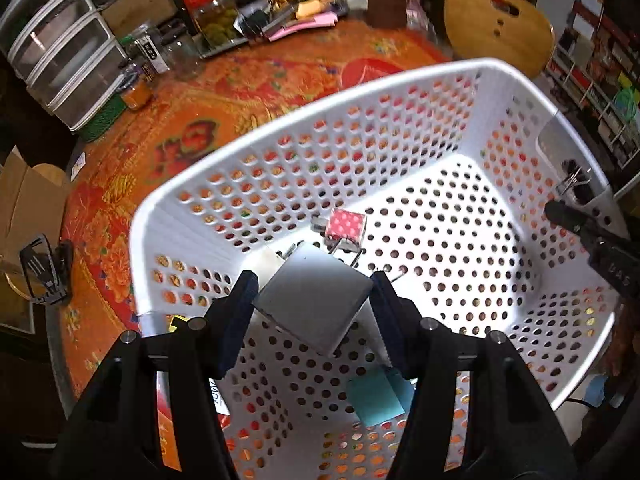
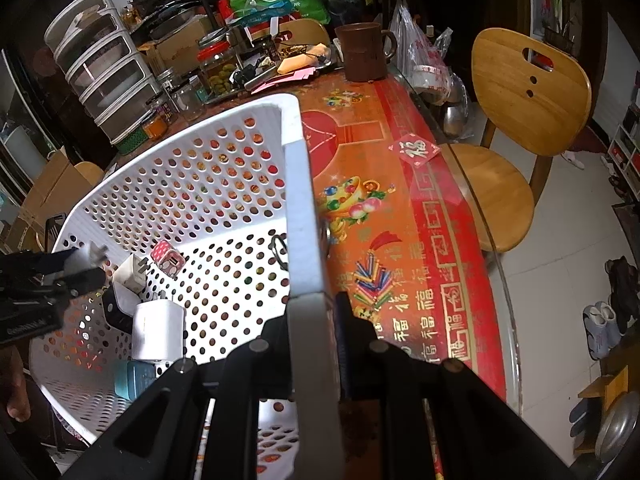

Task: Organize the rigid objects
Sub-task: 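Lower the white charger into the basket and open the left gripper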

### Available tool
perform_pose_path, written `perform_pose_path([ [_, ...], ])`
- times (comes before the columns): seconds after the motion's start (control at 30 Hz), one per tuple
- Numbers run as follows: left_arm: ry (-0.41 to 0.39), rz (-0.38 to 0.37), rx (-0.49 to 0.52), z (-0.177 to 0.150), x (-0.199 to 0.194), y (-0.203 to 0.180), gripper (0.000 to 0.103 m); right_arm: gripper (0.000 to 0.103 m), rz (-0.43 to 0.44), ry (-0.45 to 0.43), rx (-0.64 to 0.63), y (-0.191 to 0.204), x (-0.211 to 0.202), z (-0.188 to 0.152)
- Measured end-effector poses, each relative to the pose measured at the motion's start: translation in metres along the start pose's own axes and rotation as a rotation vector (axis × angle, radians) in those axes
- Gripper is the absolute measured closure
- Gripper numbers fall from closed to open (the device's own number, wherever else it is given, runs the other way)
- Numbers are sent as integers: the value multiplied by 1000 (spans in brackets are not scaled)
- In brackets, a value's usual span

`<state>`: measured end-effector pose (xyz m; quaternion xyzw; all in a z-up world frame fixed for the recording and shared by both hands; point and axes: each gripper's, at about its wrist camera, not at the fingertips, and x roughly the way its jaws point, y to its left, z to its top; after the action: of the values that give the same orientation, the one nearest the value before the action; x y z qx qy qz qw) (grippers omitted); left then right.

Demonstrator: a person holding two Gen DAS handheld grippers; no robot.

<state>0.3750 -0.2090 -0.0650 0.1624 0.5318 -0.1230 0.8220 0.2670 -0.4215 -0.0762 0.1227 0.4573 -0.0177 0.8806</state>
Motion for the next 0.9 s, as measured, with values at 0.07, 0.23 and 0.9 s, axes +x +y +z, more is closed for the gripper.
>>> perform_pose_path([
  [0.07,17,11,16,1,7,-7,48,89,0,-2,-2,0,0,0],
  [0.23,45,34,25,2,17,-13,47,89,2,-6,-6,0,0,1],
  [0.9,-166,41,9,-13,-45,15,5,89,9,-12,-3,0,-1,-1],
])
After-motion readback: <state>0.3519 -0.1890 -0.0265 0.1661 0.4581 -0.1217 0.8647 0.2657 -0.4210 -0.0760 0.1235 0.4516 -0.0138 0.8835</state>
